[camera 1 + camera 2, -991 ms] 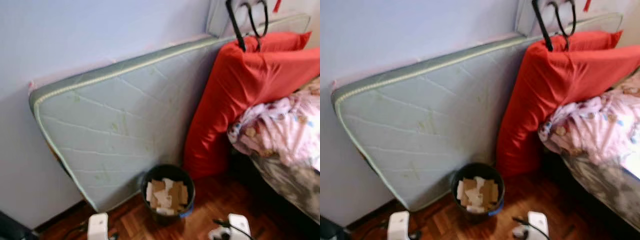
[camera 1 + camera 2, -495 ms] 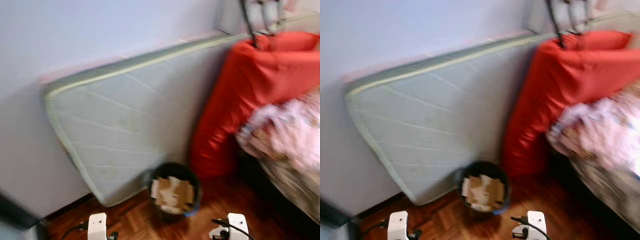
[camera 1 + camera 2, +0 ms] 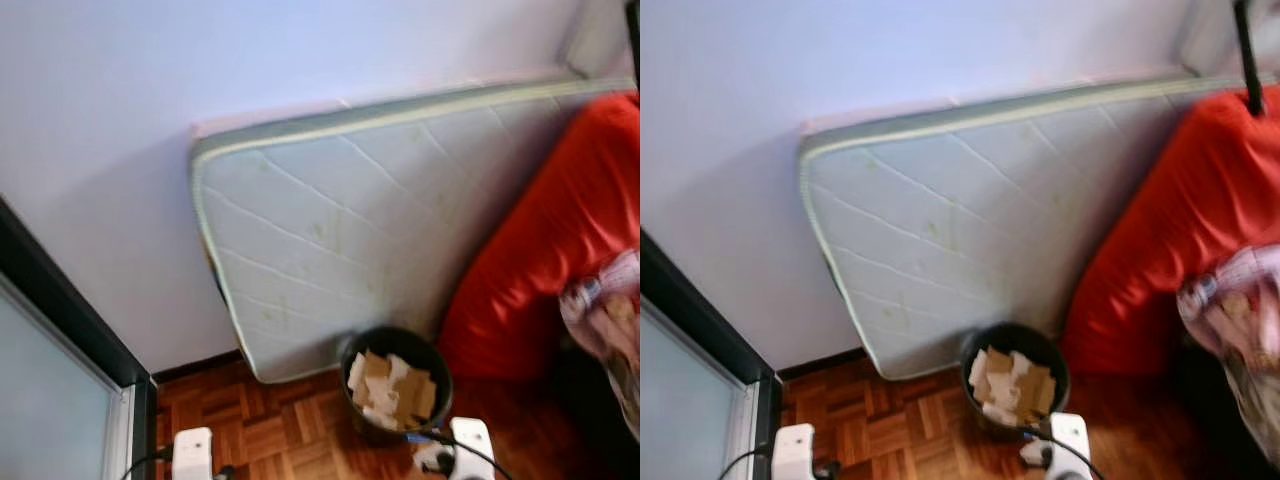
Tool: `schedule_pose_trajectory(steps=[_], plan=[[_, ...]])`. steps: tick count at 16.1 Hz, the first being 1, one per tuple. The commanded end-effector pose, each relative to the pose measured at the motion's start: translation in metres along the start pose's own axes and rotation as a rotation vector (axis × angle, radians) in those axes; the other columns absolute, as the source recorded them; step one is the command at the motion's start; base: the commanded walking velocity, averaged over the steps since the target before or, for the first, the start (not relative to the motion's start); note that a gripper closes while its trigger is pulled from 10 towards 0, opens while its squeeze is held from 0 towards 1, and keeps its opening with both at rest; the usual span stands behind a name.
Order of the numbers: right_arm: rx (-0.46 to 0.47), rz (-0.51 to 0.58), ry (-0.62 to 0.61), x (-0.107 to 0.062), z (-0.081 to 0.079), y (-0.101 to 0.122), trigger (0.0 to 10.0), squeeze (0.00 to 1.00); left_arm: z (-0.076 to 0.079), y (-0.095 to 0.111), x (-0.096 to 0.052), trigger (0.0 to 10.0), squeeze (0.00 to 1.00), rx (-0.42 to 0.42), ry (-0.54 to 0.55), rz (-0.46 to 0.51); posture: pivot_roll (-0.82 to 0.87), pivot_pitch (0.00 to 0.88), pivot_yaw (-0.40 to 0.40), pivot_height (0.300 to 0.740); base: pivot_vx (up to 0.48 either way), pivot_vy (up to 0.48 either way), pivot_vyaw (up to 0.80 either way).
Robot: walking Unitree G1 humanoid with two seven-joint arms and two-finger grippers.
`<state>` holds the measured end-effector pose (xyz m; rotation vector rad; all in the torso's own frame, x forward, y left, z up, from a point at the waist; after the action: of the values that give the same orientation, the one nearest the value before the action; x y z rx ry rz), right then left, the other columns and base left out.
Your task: Clean up the room
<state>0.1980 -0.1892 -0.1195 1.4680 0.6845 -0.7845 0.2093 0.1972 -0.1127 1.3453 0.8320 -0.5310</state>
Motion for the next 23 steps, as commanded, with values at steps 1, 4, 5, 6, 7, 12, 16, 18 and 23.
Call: schedule_pose_trajectory(steps=[1,4,5,6,7,12,16,18,23], plan=[[0.011,-0.005,-0.007,0.0001,0.0017,-0.0002,10.0,0.0,-0.0006,0.0003,0.0002,10.0,0.0,-0.005,0.004,-0.001,-0.03,0.0,-0.019,0.719,0.0,0.0,0.0],[0.017,-0.002,-0.008,0.0001,0.0018,0.0002,10.0,0.0,-0.0003,0.0005,0.0001,10.0,0.0,-0.007,0.002,0.001,-0.03,0.0,-0.019,0.719,0.176,0.0,0.0],[0.019,0.0,-0.008,0.0001,0.0017,0.0004,10.0,0.0,-0.0004,0.0005,0.0001,10.0,0.0,-0.006,0.003,0.001,-0.03,0.0,-0.02,0.719,0.3,0.0,0.0],[0.019,0.001,-0.007,0.0,0.0017,0.0006,10.0,0.0,-0.0005,0.0006,0.0001,10.0,0.0,-0.006,0.004,0.001,-0.03,0.0,-0.019,0.719,0.307,0.0,0.0],[0.02,0.002,-0.007,0.0,0.0017,0.0006,10.0,0.0,-0.0005,0.0005,0.0001,10.0,0.0,-0.006,0.004,0.001,-0.03,0.0,-0.019,0.719,0.311,0.0,0.0],[0.018,0.002,-0.006,0.0001,0.0017,0.0007,10.0,0.0,-0.0005,0.0006,0.0002,10.0,0.0,-0.006,0.004,0.001,-0.03,0.0,-0.02,0.719,0.311,0.0,0.0],[0.018,0.002,-0.006,0.0001,0.0017,0.0007,10.0,0.0,-0.0005,0.0006,0.0002,10.0,0.0,-0.006,0.004,0.001,-0.03,0.0,-0.02,0.719,0.311,0.0,0.0],[0.018,0.002,-0.006,0.0001,0.0017,0.0007,10.0,0.0,-0.0005,0.0006,0.0002,10.0,0.0,-0.006,0.004,0.001,-0.03,0.0,-0.02,0.719,0.311,0.0,0.0],[0.018,0.002,-0.006,0.0001,0.0017,0.0007,10.0,0.0,-0.0005,0.0006,0.0002,10.0,0.0,-0.006,0.004,0.001,-0.03,0.0,-0.02,0.719,0.311,0.0,0.0]])
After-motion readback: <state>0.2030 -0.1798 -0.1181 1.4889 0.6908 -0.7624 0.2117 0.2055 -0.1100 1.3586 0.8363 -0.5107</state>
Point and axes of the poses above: a point about 5 cm out from each wrist's last joint towards the gripper, its own x axis pointing out of the wrist towards the gripper, its own y axis along the axis of the wrist's last joint, z = x × y, the point moved 4 cm from there along x, pointing out of the wrist towards the gripper, and after that the axes turned 2 degrees about -x, right-handed, at the moved point
